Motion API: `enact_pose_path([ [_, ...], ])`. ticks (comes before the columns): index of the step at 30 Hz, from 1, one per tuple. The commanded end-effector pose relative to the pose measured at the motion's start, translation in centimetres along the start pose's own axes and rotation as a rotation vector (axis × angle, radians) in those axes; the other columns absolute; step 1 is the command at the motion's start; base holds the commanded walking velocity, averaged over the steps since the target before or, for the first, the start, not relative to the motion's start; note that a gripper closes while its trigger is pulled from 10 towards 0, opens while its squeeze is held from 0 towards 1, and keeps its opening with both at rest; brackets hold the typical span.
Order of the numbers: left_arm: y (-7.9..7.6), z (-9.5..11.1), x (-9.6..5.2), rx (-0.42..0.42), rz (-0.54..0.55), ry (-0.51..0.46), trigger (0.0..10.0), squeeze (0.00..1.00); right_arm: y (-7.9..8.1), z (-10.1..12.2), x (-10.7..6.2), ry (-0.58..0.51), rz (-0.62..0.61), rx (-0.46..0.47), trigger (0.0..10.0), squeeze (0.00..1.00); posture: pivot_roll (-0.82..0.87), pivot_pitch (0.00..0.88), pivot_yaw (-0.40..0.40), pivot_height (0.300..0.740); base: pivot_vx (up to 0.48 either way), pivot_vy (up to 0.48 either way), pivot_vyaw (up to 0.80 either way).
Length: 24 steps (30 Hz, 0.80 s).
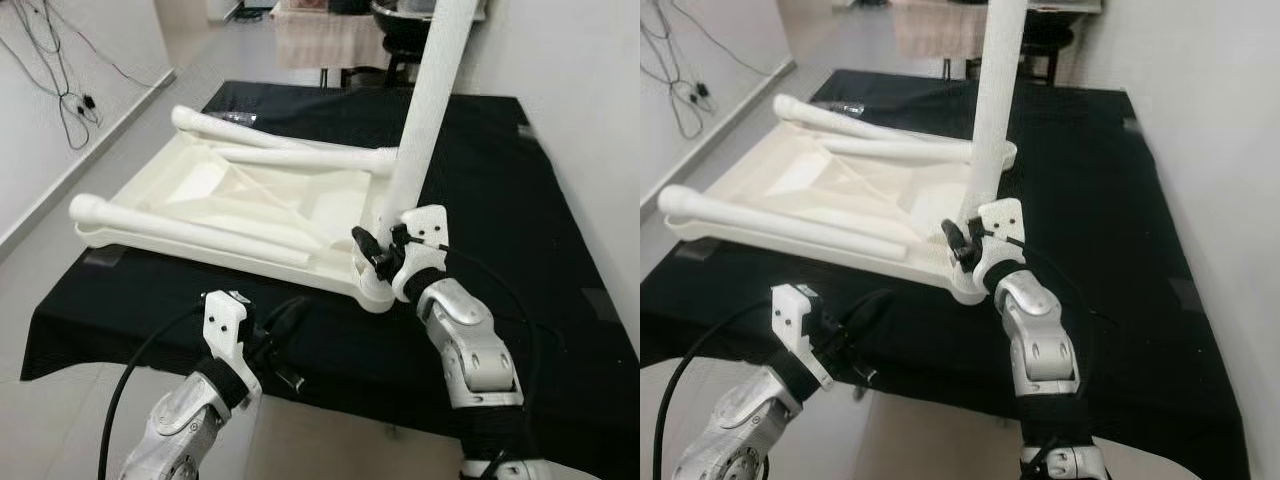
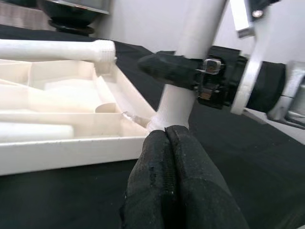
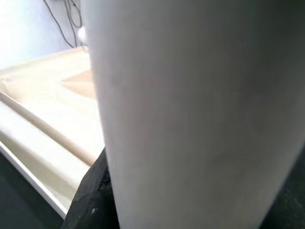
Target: Building children table
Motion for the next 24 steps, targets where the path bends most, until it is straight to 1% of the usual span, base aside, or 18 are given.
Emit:
enact_pose_path([
  [1,0.0,-0.1,-0.1,-0.002,-0.001,0.012,10.0,0.00,-1.1,-3.5,0.0,0.142,-0.094,0.012,0.0,0.00,0.06,0.135,-0.025,0.740,0.000,0.000,0.00],
  [2,0.0,-0.1,-0.1,0.001,0.005,0.010,10.0,0.00,-0.9,-3.3,0.1,0.135,-0.092,0.009,0.0,0.00,0.06,0.135,-0.025,0.740,0.000,0.000,0.00],
  [3,0.0,0.0,-0.1,0.003,0.010,0.008,10.0,0.00,-0.6,-3.2,0.2,0.139,-0.101,-0.001,6.4,0.00,0.06,0.135,-0.025,0.740,0.000,0.000,0.00],
  [5,0.0,0.0,-0.1,0.004,0.013,0.007,10.0,0.00,-0.5,-3.1,0.1,0.142,-0.109,-0.009,6.4,0.00,0.06,0.135,-0.025,0.740,0.000,0.000,0.00],
  [6,0.0,0.0,-0.1,0.003,0.012,0.007,10.0,0.00,-0.3,-3.1,-0.1,0.156,-0.123,-0.016,10.0,0.00,0.06,0.132,-0.027,0.740,0.000,0.000,0.00],
  [8,0.0,0.0,-0.1,0.002,0.012,0.008,10.0,0.00,-0.1,-3.1,-0.2,0.167,-0.134,-0.020,10.0,0.00,0.06,0.132,-0.027,0.740,0.000,0.000,0.00],
  [9,0.1,-0.1,-0.1,0.000,0.009,0.009,10.0,0.00,0.1,-2.5,-0.1,0.140,-0.104,-0.002,10.0,1.00,0.06,0.131,-0.022,0.740,0.000,0.000,0.00],
  [10,0.1,-0.1,-0.1,0.000,0.009,0.009,10.0,0.00,0.1,-2.5,-0.1,0.140,-0.104,-0.002,10.0,1.00,0.06,0.131,-0.022,0.740,0.000,0.000,0.00],
  [12,0.0,-0.1,-0.1,0.000,0.000,0.012,10.0,0.00,0.0,-0.5,0.5,0.063,-0.022,0.016,10.0,1.00,0.06,0.129,-0.016,0.740,0.000,0.000,0.00],
  [13,0.0,-0.1,-0.1,0.000,0.000,0.012,10.0,0.00,0.0,-0.5,0.5,0.063,-0.022,0.016,10.0,1.00,0.06,0.129,-0.016,0.740,0.000,0.000,0.00],
  [14,-0.1,0.0,-0.2,-0.008,-0.007,0.012,10.0,0.00,0.0,1.1,1.1,0.010,0.081,0.007,10.0,0.36,0.07,0.129,-0.015,0.740,0.000,0.000,0.00],
  [16,-0.2,0.1,-0.4,-0.018,-0.009,0.009,10.0,0.00,0.2,1.8,1.2,-0.007,0.154,-0.009,10.0,0.36,0.07,0.129,-0.015,0.740,0.000,0.000,0.00],
  [17,-0.2,0.1,-0.4,-0.018,-0.009,0.009,10.0,0.00,0.2,1.8,1.2,-0.007,0.154,-0.009,10.0,0.36,0.07,0.129,-0.015,0.740,0.000,0.000,0.00],
  [18,0.0,0.2,-0.6,-0.011,0.003,0.010,10.0,0.00,0.3,2.4,1.3,-0.027,0.209,-0.016,10.0,0.00,0.07,0.125,-0.017,0.740,0.000,0.000,0.00],
  [21,0.1,0.6,-1.0,0.023,0.015,0.019,10.0,0.00,0.5,3.6,1.0,-0.063,0.332,-0.050,10.0,0.00,0.08,0.125,-0.018,0.740,0.000,0.000,0.00],
  [24,0.6,1.2,-1.1,0.017,0.026,0.005,10.0,0.00,0.5,3.8,1.1,-0.034,0.435,-0.126,10.0,0.00,0.09,0.125,-0.020,0.740,0.000,0.000,0.00],
])
Point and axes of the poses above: a point about 5 cm out from each wrist's last joint towards the gripper, its own x axis pointing out of the wrist towards the gripper, its own z axis along the axis of the wrist's last joint, y = z × x, the point moved 2 cm from there along x, pointing out of the wrist towards the gripper, and after that the axes turned 7 degrees about x, right-handed, at the moved point
